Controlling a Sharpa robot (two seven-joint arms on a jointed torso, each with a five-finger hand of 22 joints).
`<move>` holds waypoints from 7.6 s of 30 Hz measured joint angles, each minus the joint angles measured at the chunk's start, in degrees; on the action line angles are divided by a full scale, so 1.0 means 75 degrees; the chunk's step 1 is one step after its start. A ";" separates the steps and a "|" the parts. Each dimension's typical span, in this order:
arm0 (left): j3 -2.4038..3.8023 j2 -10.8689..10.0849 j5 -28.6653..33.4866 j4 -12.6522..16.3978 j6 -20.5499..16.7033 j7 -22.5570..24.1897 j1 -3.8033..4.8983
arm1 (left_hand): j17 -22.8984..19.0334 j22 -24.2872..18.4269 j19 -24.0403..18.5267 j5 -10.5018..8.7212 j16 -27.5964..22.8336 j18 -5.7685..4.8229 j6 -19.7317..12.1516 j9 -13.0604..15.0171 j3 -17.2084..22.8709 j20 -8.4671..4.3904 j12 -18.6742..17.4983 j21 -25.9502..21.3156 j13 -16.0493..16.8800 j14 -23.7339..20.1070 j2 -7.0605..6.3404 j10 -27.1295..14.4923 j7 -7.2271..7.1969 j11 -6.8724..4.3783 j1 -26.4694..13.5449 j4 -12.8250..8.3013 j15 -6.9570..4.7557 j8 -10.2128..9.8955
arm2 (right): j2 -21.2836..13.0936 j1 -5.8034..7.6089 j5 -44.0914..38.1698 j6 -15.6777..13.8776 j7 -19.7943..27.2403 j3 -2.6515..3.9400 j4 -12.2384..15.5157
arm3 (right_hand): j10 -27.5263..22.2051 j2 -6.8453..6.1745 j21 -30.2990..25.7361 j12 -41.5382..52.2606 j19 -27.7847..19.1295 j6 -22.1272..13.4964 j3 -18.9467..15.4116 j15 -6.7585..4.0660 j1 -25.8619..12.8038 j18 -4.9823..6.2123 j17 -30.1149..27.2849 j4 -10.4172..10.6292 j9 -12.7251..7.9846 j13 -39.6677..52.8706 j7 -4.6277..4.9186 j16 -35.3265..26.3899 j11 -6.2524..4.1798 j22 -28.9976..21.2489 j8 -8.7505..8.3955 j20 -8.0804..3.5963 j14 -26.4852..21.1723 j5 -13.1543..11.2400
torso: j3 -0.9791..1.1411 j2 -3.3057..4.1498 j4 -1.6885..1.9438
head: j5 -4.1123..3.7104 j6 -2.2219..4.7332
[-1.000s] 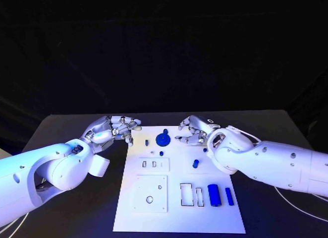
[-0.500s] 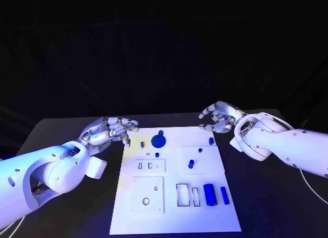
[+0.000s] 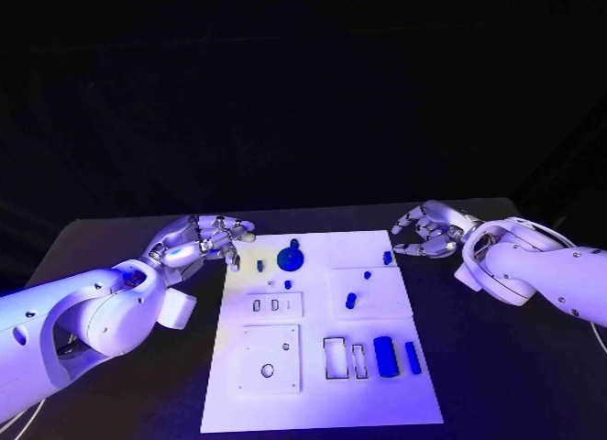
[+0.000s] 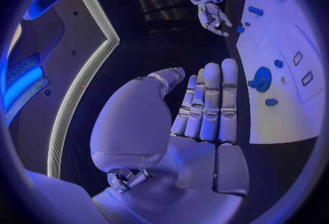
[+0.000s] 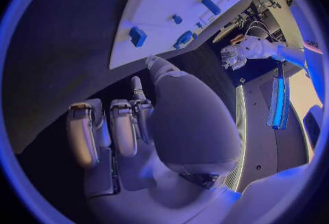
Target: Assemble the parts on the task board
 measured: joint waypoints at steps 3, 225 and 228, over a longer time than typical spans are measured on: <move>0.0000 -0.0001 -0.0007 -0.0015 0.0004 0.0000 0.0000 | 0.0000 0.0000 0.0000 0.0000 0.0000 0.0000 0.0000 0.0000 0.0000 0.0000 0.0000 0.0000 0.0000 0.0000 0.0000 0.0000 0.0000 0.0000 0.0000 0.0000 0.0000 0.0000 | -0.0019 -0.0077 -0.0003 0.0038 0.0096 -0.0001 -0.0051 | 0.0000 -0.0048 0.0000 0.0000 0.0000 0.0000 0.0044 0.0000 0.0048 0.0000 0.0000 -0.0001 -0.0021 0.0000 0.0000 0.0000 0.0000 0.0000 0.0000 0.0000 0.0000 0.0149 | 0.0001 0.0000 0.0004 | -0.0015 -0.0023; -0.0004 0.0089 -0.0180 -0.0210 0.0114 -0.0091 -0.0001 | -0.0025 0.0061 -0.0108 0.0000 0.0000 0.0000 -0.0027 0.0053 0.0084 0.0001 0.0002 0.0134 0.0025 -0.0028 0.0000 0.0000 -0.0027 -0.0001 0.0000 -0.0084 0.0027 0.0000 | 0.3133 -0.0984 -0.2721 -0.0411 -0.2395 -0.0208 0.0862 | 0.0011 -0.0179 0.0000 0.0014 0.0015 0.0499 0.0658 -0.0368 -0.0547 -0.0001 0.0004 0.0200 0.0218 0.0003 -0.0310 0.0000 -0.0396 0.0001 0.1020 -0.0342 0.0012 0.0016 | -0.0023 -0.0031 -0.0004 | 0.0339 -0.0502; -0.0004 0.0089 -0.0183 -0.0213 0.0124 -0.0101 -0.0001 | -0.0025 0.0061 -0.0109 0.0000 0.0000 0.0000 -0.0027 0.0055 0.0084 0.0001 0.0002 0.0134 0.0025 -0.0028 0.0000 0.0000 -0.0027 0.0000 0.0000 -0.0084 0.0027 0.0000 | 0.3124 -0.0987 -0.2722 -0.0410 -0.2399 -0.0208 0.0879 | 0.0011 -0.0199 0.0000 -0.0229 -0.0014 0.0386 0.0539 -0.0314 -0.0567 0.0000 0.0004 0.0254 0.0180 0.0003 -0.0258 0.0000 -0.0341 0.0001 0.0962 -0.0313 0.0013 -0.0188 | -0.0021 -0.0031 -0.0002 | 0.0338 -0.0497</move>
